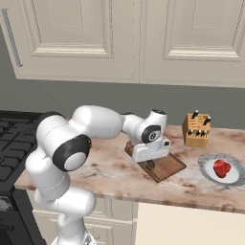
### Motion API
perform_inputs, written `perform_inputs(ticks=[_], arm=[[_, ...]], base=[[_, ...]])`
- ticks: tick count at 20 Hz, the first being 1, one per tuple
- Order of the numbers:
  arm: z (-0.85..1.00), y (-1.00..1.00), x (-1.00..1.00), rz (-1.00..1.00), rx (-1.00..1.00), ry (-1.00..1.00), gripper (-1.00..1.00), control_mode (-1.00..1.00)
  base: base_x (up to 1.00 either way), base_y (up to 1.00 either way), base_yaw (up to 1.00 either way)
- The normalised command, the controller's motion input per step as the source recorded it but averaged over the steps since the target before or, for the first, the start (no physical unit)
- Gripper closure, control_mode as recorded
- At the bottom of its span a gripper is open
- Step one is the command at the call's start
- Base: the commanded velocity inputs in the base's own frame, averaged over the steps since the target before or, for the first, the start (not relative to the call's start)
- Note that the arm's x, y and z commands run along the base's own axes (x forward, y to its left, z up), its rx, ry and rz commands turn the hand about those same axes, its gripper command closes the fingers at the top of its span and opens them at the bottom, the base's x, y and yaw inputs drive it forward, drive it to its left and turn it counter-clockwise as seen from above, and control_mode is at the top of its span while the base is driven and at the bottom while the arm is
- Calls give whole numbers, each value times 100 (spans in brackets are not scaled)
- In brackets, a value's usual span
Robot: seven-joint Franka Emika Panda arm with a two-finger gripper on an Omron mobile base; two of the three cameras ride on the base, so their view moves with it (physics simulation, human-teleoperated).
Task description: Pick up the knife from the drawer and place it on the cutting board. Then place the meat from the plate to the cutting board.
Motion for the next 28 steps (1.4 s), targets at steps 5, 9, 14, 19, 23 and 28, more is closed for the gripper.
perform_inputs(ticks=[5,9,14,19,23,28], arm=[[-4,-22,0,-1,0,-10,100,-100],[-14,0,10,-5,0,-3,100,-100],[-10,0,20,-3,0,0,100,-100],[-3,-6,29,-1,0,4,100,-100],[-3,-23,29,-1,-4,0,100,-100],[-8,-36,32,0,-9,0,100,-100]], base=[[0,0,0],[0,0,0],[0,0,0],[0,0,0],[0,0,0],[0,0,0]])
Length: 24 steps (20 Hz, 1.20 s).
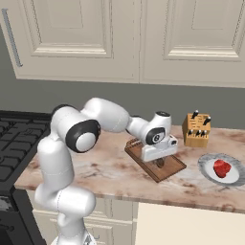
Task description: Pick up the knife from the drawer and place it on the cutting board. Then place the meat from the plate to the cutting board.
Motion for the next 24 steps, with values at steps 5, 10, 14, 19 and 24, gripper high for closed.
perform_inputs(ticks=[5,10,14,19,24], arm=[[-24,-36,23,0,-9,0,100,-100],[-14,-9,8,0,-1,0,100,-100],[-19,0,0,0,0,2,-100,-100],[-9,4,-3,0,0,-2,-100,-100],[-5,13,-15,0,2,-8,-100,-100]], base=[[0,0,0],[0,0,0],[0,0,0],[0,0,0],[0,0,0]])
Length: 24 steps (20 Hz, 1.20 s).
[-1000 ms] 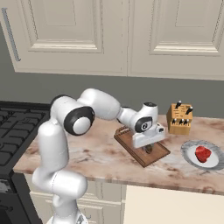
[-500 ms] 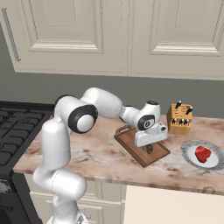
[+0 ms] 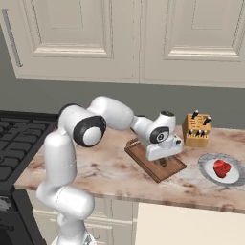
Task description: Pick up the knife from the drawer and place it on the cutting board. Then place the meat from the plate to the cutting board.
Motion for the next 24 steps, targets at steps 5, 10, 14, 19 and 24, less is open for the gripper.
perform_inputs(ticks=[5,10,14,19,24], arm=[[0,14,-29,0,4,-13,-100,-100],[1,8,-37,-3,3,-15,-100,-100],[8,5,-27,-6,1,-11,-100,-100],[32,-8,-21,-13,0,-12,-100,-100],[47,-32,-9,-8,0,-5,-100,-100]], base=[[0,0,0],[0,0,0],[0,0,0],[0,0,0],[0,0,0]])
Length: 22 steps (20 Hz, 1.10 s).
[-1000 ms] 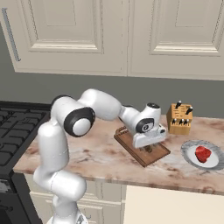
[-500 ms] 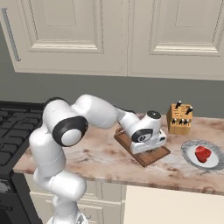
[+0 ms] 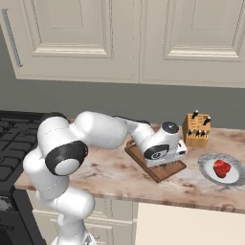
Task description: Pick up the knife from the drawer and place it on the cutting board. Then place the meat from the plate to the cutting board.
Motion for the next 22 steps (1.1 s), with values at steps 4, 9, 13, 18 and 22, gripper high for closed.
perform_inputs(ticks=[4,9,13,18,22], arm=[[42,-58,-1,-7,0,2,-100,-100],[13,-66,0,-12,0,8,-100,-100],[0,-59,-3,-14,1,1,-100,-100],[-2,-45,-6,-8,1,0,-100,-100],[0,-34,-7,-8,2,-2,-100,-100]], base=[[0,0,0],[0,0,0],[0,0,0],[0,0,0],[0,0,0]])
